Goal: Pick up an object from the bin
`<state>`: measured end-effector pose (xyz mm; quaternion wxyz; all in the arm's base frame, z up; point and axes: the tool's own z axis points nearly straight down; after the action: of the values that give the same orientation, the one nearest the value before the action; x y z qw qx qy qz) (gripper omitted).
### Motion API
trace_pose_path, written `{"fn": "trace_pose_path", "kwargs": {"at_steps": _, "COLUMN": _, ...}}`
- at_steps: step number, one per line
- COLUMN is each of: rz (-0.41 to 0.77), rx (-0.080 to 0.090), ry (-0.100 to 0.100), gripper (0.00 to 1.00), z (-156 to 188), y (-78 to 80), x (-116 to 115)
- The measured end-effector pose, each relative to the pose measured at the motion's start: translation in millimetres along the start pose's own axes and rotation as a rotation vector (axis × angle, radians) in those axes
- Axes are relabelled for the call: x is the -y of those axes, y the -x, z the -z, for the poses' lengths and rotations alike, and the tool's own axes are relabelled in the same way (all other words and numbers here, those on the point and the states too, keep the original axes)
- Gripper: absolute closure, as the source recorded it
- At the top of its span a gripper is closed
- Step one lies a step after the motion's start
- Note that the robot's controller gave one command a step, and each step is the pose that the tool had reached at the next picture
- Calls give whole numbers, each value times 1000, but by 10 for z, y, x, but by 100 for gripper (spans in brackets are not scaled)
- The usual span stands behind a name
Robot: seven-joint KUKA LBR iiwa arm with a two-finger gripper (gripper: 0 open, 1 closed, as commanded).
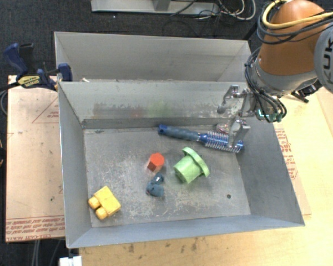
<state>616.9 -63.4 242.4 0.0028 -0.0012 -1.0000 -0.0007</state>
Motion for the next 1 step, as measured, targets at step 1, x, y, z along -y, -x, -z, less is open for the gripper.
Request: {"fn": "trace_pose_path", "kwargs": {"at_steps": 1, "rz": 64, "rx": 11, "ry": -1, "gripper": 0, "z": -1488, "y": 120, "x": -212}}
